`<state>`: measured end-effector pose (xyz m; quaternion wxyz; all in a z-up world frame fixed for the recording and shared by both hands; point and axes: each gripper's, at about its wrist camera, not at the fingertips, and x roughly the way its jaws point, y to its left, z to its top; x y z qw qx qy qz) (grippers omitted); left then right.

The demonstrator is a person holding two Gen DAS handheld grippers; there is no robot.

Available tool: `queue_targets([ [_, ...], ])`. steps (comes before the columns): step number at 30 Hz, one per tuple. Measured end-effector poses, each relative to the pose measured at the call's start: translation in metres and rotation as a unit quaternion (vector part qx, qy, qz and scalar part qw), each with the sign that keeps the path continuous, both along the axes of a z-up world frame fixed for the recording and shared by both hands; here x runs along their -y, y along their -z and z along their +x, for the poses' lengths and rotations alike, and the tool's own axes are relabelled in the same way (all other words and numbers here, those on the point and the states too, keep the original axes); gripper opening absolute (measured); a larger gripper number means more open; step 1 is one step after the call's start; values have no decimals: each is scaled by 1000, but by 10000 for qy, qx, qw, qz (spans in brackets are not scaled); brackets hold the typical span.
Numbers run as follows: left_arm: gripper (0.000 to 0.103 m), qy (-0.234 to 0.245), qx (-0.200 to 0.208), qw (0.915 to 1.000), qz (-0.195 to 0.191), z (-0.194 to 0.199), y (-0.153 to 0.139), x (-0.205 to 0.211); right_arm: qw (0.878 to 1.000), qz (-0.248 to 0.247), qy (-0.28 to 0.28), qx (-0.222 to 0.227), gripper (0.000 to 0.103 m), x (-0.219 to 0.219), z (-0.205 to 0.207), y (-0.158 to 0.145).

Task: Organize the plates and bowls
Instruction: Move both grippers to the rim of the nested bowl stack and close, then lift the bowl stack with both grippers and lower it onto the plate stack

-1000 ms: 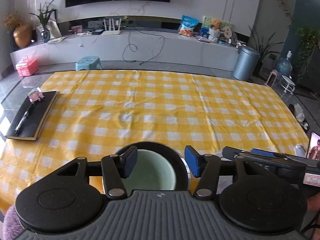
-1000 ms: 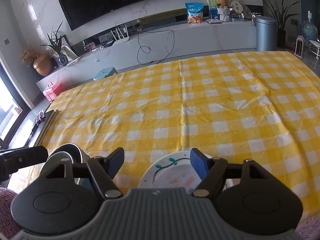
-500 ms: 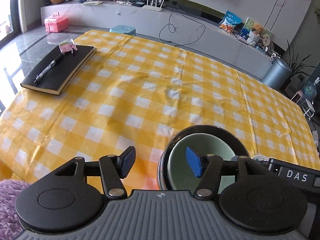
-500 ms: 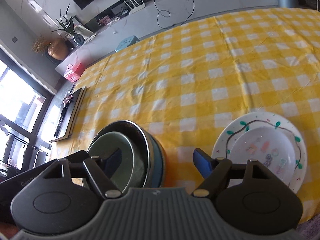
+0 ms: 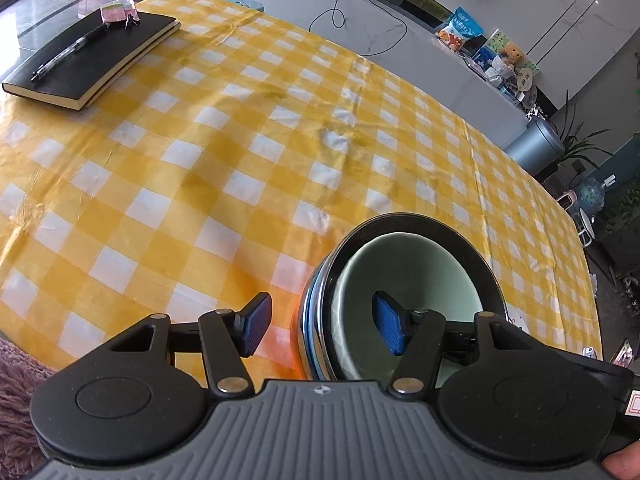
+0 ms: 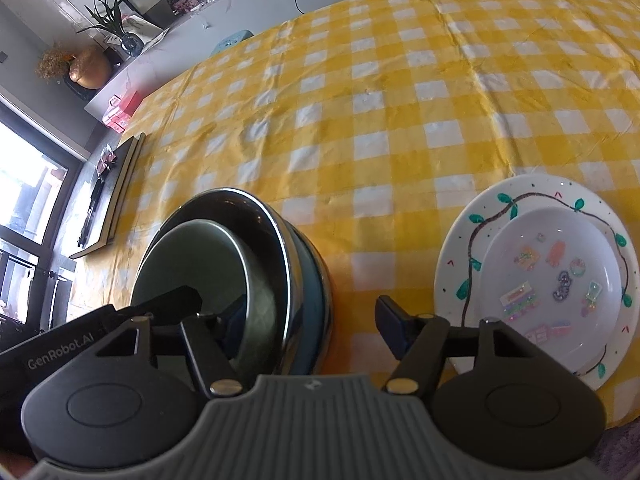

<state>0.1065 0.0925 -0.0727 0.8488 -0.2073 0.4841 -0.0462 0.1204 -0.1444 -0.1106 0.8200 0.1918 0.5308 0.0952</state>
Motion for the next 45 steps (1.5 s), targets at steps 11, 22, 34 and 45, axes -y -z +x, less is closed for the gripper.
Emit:
queue_targets([
  [11,56,64,-187,9998,-91,6,10,2,9996,277,-74,-78,51,-2,7,9],
  [22,43,157,-98,9998,-87,4,9,5,9987,495,49,-148,48,1,6,10],
  [34,43,153,2,9996,-220,3,4,11,9985,502,216,31,47,11,0,2],
  [45,43,257,188,9995,-63,0,-27,48,9972,626,364,164,47,44,-10,-23],
])
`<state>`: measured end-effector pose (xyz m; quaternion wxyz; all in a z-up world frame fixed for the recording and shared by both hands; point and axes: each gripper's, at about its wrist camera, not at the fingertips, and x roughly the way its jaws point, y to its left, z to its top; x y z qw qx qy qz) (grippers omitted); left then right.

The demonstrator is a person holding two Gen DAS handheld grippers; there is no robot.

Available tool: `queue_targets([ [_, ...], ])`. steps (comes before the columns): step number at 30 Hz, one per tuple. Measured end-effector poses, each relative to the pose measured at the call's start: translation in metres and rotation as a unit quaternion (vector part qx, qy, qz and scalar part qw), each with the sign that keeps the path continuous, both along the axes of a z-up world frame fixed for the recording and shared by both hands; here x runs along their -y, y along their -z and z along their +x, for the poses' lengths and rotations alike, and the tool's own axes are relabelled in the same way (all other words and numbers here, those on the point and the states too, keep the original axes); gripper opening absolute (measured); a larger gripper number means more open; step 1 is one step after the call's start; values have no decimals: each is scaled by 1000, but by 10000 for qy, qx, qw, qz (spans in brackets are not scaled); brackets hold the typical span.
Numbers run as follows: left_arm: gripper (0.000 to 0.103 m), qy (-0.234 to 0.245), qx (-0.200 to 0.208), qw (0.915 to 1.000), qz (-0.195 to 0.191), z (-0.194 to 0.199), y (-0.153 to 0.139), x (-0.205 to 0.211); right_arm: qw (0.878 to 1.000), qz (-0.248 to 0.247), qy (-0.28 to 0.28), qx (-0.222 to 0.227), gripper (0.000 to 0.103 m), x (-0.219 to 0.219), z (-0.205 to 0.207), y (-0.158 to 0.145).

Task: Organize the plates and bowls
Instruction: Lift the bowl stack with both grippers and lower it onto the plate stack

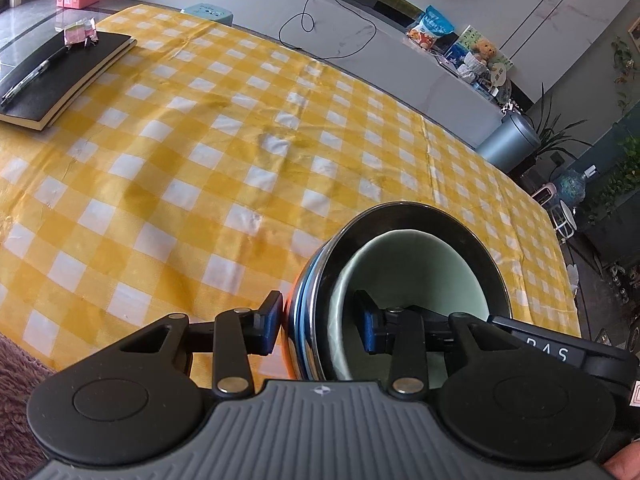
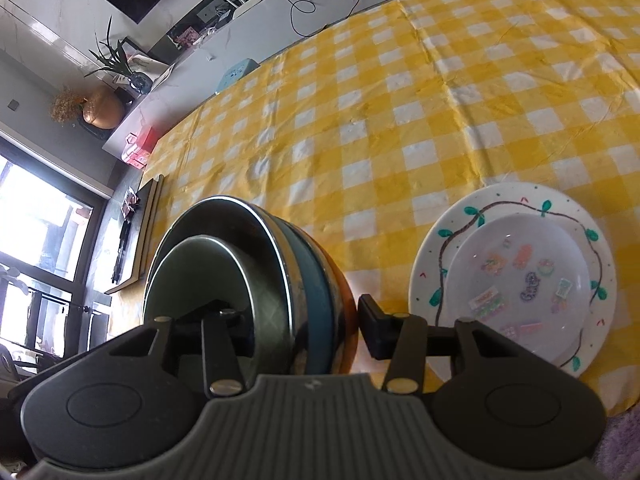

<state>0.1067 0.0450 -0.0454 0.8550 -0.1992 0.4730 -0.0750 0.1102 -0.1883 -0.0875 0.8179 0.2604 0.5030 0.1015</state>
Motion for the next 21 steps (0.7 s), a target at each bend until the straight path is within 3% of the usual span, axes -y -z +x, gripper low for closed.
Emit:
queue_targets([
  [12,43,381,-90,9990,-205,15,-11,74,9997,-28,242,21,45,82,-4,-24],
  [21,41,647,-377,9971,-97,22,10,117,9967,229,727,-273,44,138,-7,0],
])
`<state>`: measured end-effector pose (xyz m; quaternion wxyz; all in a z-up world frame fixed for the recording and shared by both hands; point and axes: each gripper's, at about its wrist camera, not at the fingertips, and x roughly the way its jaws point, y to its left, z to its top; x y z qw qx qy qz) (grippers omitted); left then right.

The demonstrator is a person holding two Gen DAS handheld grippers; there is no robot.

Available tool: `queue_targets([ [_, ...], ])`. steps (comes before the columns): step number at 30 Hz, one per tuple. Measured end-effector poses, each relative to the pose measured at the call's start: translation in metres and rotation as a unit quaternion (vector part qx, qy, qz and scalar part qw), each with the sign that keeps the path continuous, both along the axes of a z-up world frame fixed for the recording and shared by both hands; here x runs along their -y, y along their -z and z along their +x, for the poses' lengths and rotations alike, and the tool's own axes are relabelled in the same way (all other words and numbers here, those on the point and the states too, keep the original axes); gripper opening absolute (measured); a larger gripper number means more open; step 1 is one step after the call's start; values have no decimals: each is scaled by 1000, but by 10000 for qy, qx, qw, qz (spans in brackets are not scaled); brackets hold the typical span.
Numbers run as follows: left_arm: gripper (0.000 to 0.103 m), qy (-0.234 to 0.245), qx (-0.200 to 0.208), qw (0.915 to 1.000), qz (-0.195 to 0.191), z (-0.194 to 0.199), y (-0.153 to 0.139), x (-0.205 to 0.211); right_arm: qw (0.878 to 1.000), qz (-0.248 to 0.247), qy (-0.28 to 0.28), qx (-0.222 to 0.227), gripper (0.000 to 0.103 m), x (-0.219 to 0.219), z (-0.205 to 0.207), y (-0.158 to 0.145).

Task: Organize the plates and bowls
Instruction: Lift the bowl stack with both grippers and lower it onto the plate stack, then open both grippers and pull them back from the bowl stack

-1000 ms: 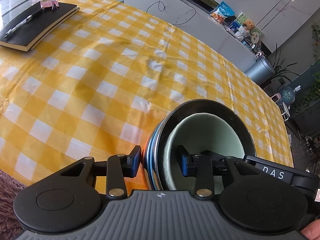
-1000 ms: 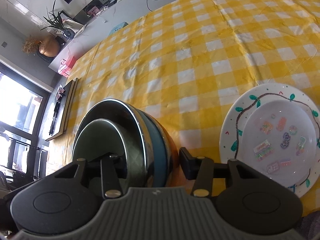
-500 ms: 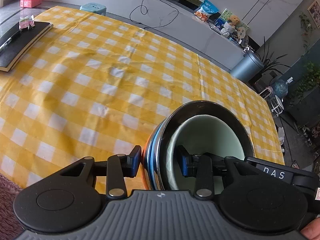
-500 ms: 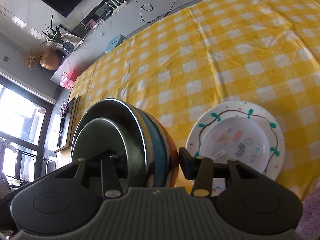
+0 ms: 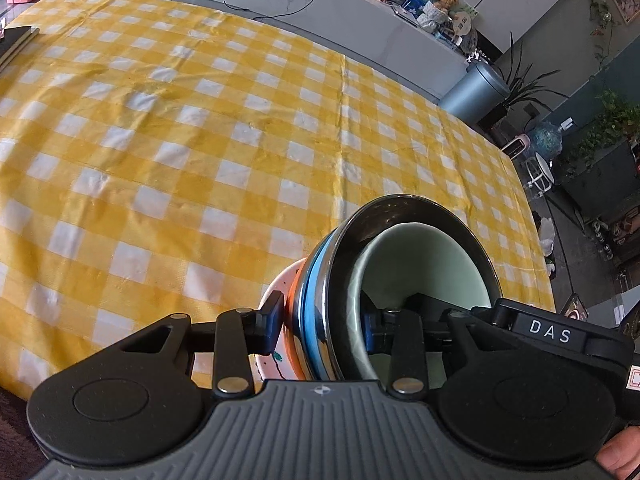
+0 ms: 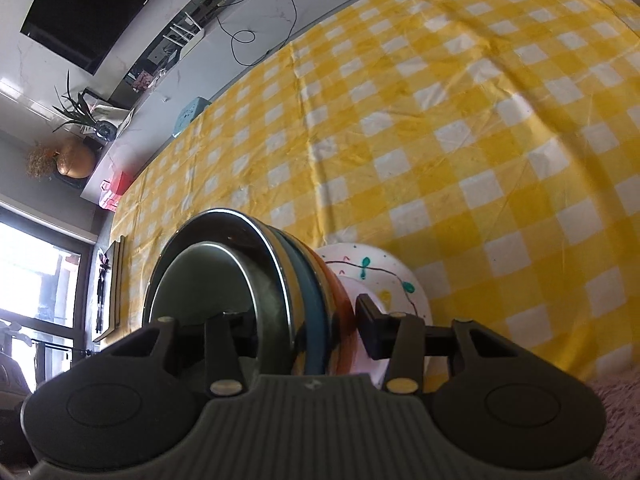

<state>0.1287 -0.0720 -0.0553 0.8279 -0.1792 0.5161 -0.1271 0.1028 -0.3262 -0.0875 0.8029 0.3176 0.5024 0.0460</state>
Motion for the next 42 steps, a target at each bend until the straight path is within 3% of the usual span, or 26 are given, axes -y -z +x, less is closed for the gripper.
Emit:
queue_targets([
  [12,41,72,-164,9998,-5,3,15,12,9998,-80,82,-189,44,9,-1,14],
  [24,42,284,126,9993,218,-1,11,18,9997,-253,19,-55,47,3,-2,15],
  [27,50,337,326,9985,290,-4,5,19,9990,-423,-101,65,55,-3,-4,12],
  [31,59,370,529,9977,226,-9,-5,13,9974,-625,-93,356,67,-5,-8,4],
  [36,61,403,978,9943,128,-21,-21,3,9895,-978,-82,1059,73,-11,-21,-14],
  [42,61,415,1900,9793,558,-49,-40,-10,9688,-1531,-309,1926,75,-32,-44,-33],
])
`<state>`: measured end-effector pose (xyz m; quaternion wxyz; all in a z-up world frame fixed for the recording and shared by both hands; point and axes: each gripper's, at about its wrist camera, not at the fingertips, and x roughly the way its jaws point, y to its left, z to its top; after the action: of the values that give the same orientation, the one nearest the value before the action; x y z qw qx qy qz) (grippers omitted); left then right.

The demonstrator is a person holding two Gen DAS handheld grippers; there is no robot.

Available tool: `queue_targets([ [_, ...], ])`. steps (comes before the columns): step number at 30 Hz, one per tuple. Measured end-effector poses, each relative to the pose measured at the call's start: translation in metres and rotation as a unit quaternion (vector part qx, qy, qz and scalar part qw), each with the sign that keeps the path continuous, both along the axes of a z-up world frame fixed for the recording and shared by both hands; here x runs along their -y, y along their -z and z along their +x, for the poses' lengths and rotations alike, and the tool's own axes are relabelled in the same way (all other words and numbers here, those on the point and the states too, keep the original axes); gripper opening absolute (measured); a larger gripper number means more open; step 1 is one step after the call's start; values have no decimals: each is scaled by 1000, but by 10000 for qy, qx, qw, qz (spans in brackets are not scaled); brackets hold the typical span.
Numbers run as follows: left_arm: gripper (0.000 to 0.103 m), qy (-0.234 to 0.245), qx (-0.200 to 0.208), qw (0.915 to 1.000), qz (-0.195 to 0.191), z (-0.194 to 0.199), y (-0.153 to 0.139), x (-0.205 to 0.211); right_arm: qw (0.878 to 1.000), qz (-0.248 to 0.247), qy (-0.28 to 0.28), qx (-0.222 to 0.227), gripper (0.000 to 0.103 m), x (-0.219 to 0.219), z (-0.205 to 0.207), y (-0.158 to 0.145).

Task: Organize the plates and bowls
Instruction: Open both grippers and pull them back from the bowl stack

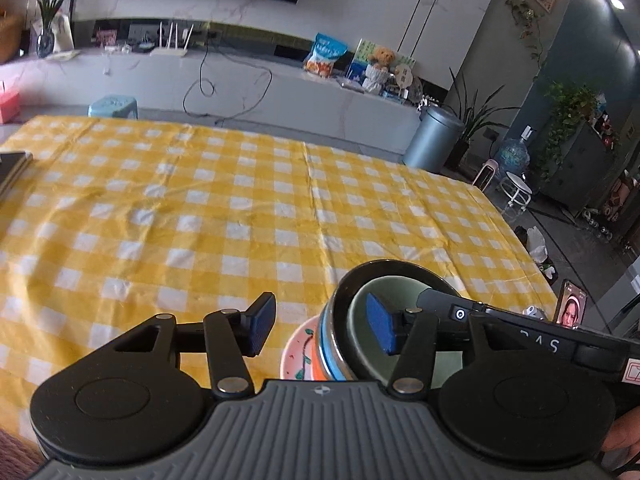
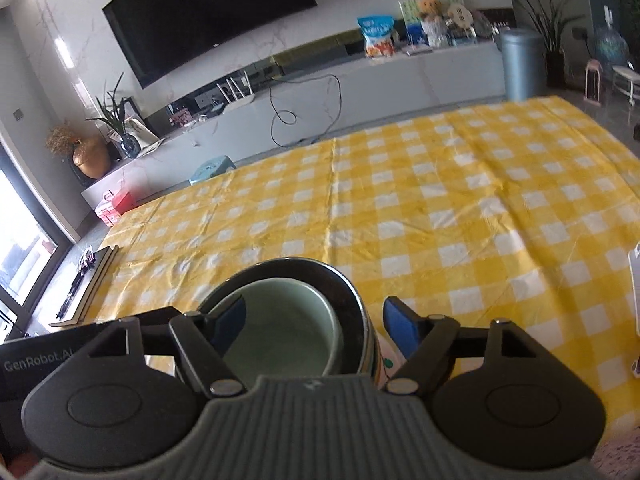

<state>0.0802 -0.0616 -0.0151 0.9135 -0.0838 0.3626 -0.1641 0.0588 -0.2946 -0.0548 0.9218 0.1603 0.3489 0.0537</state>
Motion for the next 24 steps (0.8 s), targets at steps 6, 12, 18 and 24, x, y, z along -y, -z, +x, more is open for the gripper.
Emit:
queue_targets([
  [6,61,46,654,9960,614,-31,-5,-10,9959,-567,-235,659,75,-20,-30,-8],
  [12,61,45,1123,9863,1212,-69,7,-14,9910,-907,-355,919,76,-34,-64,-5],
  [18,61,-167,1203,9842,1287,-97,16,-14,9884,-1196,-385,851,78,-50,-95,3],
  [24,66,-173,1371,9766,1648,-110,23,-6,9876,-1312,-361,778,79,-62,-124,15],
])
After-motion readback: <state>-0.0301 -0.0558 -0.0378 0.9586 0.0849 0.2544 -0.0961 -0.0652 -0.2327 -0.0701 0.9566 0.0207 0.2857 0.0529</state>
